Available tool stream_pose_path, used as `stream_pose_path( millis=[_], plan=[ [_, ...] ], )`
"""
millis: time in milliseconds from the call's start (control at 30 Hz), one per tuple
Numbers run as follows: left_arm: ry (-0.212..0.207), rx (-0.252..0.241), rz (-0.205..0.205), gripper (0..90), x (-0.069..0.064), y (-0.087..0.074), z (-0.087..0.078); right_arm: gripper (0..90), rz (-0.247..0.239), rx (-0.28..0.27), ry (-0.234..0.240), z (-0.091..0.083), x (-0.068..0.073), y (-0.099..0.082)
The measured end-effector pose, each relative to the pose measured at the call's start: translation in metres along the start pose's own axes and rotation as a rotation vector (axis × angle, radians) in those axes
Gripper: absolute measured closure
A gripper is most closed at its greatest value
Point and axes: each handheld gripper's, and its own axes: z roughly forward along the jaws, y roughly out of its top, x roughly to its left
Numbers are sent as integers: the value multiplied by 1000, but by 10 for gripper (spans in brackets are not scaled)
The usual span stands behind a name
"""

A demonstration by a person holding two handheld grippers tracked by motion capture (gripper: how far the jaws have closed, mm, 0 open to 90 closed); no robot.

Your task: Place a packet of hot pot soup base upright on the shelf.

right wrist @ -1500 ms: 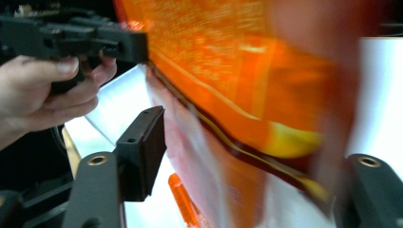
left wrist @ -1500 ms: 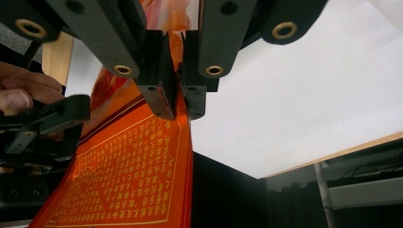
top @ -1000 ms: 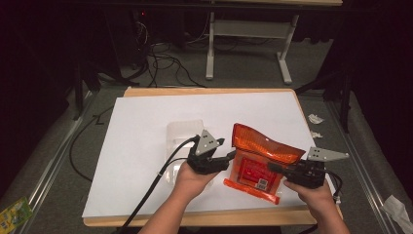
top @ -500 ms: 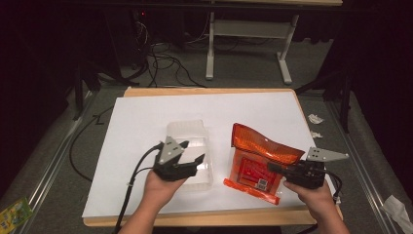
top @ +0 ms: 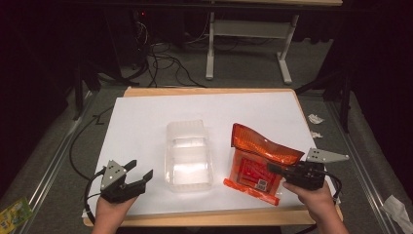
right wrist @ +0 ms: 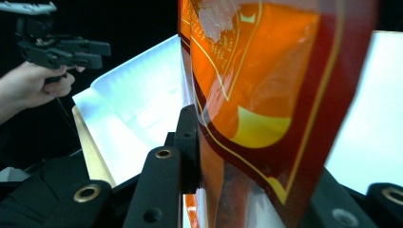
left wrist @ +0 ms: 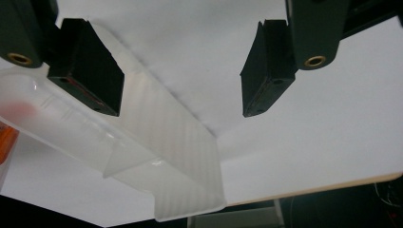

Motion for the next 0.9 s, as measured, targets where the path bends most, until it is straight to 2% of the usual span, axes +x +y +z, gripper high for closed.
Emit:
stream_pose_path(
  millis=[133,300,367,400,467,533,600,633,667,767,900],
  plan=[
    [1,-8,-19,313,9,-10,1,722,-8,-2,-14,0,6,5],
    [-3,-7,-11,300,11,-11,0,723,-24,-21,-36,-1,14,10],
    [-4,-13,-6,298,11,-10,0,722,-23,-38,-63,-1,19,13],
    [3,-9,7,293,10,-10,1,722,-14,-56,-96,-1,23,16],
    [5,-4,12,287,10,-10,2,722,-15,-69,-112,-1,25,17],
    [7,3,24,271,9,-10,4,722,-6,-113,-159,-1,30,21],
    [11,9,36,266,8,-10,5,722,-4,-123,-176,-1,32,23],
    [14,13,44,254,7,-10,6,722,-16,-145,-218,1,37,26],
    [15,16,45,254,7,-11,7,722,-16,-145,-218,1,37,26],
    [15,20,42,248,7,-11,8,722,-26,-183,-275,5,44,33],
    [9,20,43,247,6,-12,7,722,-12,-230,-302,10,48,40]
  ],
)
